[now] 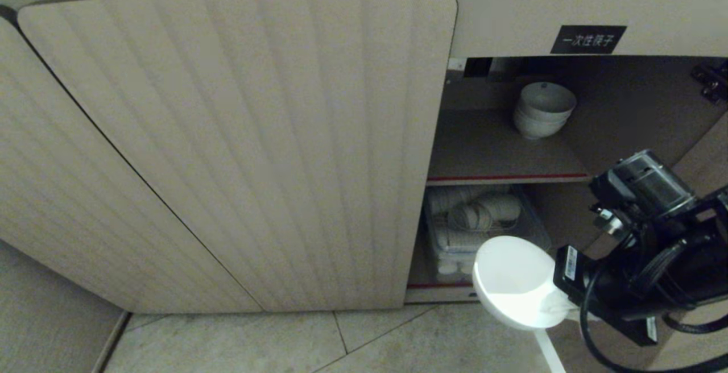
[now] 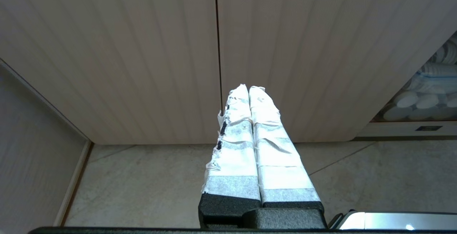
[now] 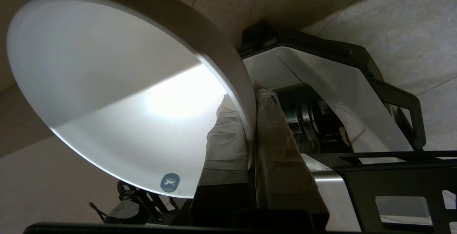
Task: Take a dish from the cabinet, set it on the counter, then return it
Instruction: Put it back into the cabinet
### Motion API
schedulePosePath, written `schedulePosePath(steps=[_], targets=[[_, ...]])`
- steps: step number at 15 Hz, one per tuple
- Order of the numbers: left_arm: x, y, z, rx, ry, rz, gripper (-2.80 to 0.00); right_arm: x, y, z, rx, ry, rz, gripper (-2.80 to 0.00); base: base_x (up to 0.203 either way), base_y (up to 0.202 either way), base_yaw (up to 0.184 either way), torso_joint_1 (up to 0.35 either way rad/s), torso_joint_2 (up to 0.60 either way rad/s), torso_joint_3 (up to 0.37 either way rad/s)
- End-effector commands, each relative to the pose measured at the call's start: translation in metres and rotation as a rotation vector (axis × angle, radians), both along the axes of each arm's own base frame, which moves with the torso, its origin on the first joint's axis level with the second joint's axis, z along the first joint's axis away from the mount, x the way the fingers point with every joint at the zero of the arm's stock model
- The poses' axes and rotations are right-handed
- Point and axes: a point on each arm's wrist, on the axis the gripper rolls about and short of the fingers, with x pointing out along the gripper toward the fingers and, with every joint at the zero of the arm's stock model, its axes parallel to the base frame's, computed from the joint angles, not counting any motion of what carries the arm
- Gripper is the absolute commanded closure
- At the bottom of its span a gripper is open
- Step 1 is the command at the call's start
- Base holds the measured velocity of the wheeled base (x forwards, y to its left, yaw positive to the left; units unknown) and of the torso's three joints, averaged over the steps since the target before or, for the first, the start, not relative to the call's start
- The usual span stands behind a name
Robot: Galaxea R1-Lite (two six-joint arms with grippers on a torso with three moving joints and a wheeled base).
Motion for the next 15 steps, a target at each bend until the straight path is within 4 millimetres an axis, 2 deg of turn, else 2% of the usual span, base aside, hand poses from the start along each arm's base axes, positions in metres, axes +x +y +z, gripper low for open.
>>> schedulePosePath(steps=[1,4,12,15], targets=[[0.0,0.0,0.0,0.0,0.0,0.0,0.0,0.0,0.0,0.002,0.004,-0.003,-0.006,0.0,0.0,0.0,0.0,0.0,0.0,0.0],[0.0,0.0,0.0,0.0,0.0,-0.001,0.0,0.002,0.001,0.003,0.006,-0.008,-0.006,0.0,0.0,0.0,0.0,0.0,0.0,0.0],[0.0,0.0,0.0,0.0,0.0,0.001,0.0,0.022,0.008,0.01,-0.04,-0.059,-0.054,0.0,0.0,0.0,0.0,0.0,0.0,0.0],[0.0,0.0,0.0,0.0,0.0,-0.001,0.0,0.031,0.008,0.012,0.003,-0.065,-0.128,0.0,0.0,0.0,0.0,0.0,0.0,0.0]])
